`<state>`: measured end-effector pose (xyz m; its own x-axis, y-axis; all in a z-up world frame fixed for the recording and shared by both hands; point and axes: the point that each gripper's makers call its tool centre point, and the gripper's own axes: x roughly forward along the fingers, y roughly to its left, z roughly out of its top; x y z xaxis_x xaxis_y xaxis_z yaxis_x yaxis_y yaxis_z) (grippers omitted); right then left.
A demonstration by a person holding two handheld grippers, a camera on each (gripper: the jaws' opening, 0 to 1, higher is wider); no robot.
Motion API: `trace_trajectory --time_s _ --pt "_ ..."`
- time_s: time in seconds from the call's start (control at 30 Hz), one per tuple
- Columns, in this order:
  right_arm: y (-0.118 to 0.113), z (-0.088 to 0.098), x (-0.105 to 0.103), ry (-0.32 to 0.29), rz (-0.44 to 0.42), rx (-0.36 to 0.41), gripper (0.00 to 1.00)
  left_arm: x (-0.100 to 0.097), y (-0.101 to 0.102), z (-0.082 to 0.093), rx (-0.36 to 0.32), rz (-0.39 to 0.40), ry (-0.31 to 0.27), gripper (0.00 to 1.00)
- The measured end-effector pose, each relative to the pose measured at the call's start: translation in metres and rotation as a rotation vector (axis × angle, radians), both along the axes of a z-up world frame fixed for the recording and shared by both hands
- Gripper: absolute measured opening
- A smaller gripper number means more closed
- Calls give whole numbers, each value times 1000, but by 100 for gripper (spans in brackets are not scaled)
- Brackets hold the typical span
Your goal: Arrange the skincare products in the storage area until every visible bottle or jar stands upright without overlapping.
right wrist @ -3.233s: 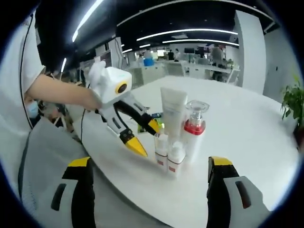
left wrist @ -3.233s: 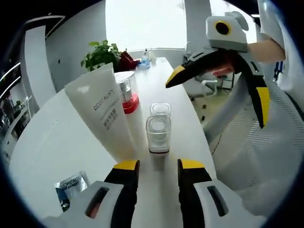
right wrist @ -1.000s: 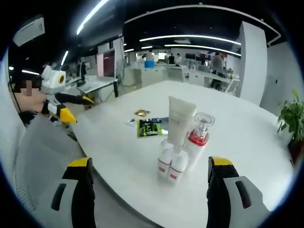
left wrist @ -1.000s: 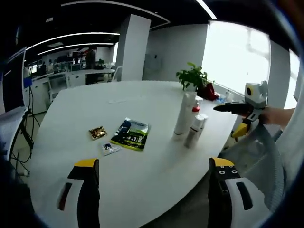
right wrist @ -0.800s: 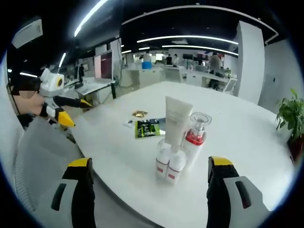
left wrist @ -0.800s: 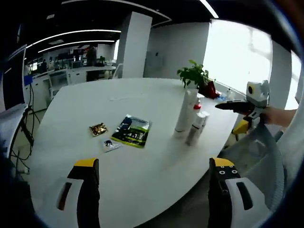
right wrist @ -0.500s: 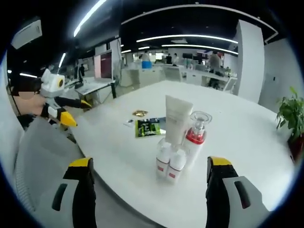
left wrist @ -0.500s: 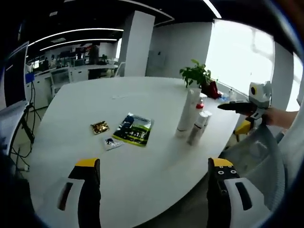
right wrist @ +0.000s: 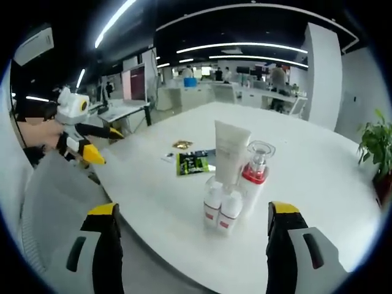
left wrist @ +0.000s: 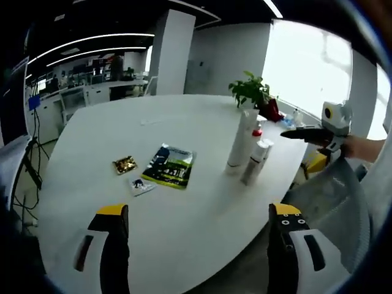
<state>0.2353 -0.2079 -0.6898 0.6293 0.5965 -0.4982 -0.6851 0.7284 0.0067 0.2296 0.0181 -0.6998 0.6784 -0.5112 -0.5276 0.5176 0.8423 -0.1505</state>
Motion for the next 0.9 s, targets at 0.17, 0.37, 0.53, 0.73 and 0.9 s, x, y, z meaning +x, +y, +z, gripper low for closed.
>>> trace_trajectory --time_s 0.17,0.37,0.53,0.73,0.9 --pt "-1 -1 0 2 -4 -6 98 7 -5 -3 17 -26 15 87" --pt "-2 -1 0 2 -7 -11 98 16 -9 -10 39 -41 39 87" --pt "-3 0 2 2 -18 -3 99 27 -12 -18 69 -55 63 86" --pt "-6 0 4 0 -32 -3 99 41 -15 -25 106 -85 88 86" --pt "-8 0 5 6 -44 0 99 58 -14 -32 138 -97 106 87"
